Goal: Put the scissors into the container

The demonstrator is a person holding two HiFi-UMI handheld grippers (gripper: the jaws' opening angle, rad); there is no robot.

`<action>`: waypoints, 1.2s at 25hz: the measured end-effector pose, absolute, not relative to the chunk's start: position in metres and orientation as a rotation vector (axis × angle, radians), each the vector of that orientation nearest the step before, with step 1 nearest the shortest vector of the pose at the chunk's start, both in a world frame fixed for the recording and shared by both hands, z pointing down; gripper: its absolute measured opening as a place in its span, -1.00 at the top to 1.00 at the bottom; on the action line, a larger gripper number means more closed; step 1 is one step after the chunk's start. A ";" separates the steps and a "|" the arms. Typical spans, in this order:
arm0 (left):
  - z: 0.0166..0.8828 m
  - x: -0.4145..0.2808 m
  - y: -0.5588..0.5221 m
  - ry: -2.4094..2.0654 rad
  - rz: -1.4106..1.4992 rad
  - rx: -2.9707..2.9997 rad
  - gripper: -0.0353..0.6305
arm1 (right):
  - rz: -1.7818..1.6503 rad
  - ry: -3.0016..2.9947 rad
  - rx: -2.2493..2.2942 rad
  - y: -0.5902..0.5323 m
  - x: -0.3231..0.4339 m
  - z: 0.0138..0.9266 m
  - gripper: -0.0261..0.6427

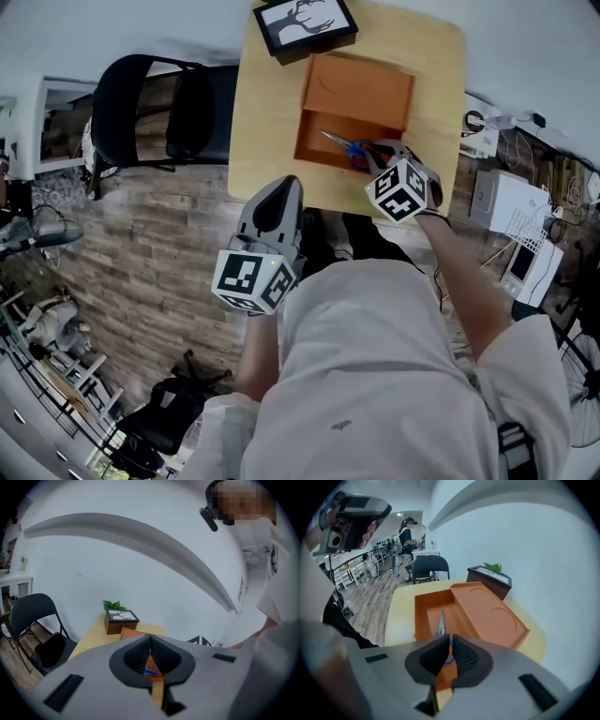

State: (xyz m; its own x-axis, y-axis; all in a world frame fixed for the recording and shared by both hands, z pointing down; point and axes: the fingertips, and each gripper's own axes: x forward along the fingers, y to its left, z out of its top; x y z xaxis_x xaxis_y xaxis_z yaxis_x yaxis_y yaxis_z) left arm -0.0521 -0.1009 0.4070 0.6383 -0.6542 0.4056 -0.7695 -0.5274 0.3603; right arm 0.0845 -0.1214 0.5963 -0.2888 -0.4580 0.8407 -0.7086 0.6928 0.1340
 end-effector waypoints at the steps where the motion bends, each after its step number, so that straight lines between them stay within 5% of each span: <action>1: 0.407 -0.053 -0.100 -1.086 0.305 2.361 0.88 | 0.335 -1.939 0.933 -0.120 0.084 0.591 0.87; 30: 0.377 -0.073 -0.057 -0.526 0.352 2.644 0.88 | 0.357 -2.009 1.756 -0.030 0.031 0.379 0.92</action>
State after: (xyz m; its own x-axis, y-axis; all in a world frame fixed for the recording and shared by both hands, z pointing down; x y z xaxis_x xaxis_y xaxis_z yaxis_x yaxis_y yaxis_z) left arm -0.0734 -0.0574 0.3774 0.8963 -0.3067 0.3205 -0.4131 -0.8401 0.3514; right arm 0.0314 -0.0304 0.3790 -0.0919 -0.8676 0.4887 -0.9829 0.1578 0.0954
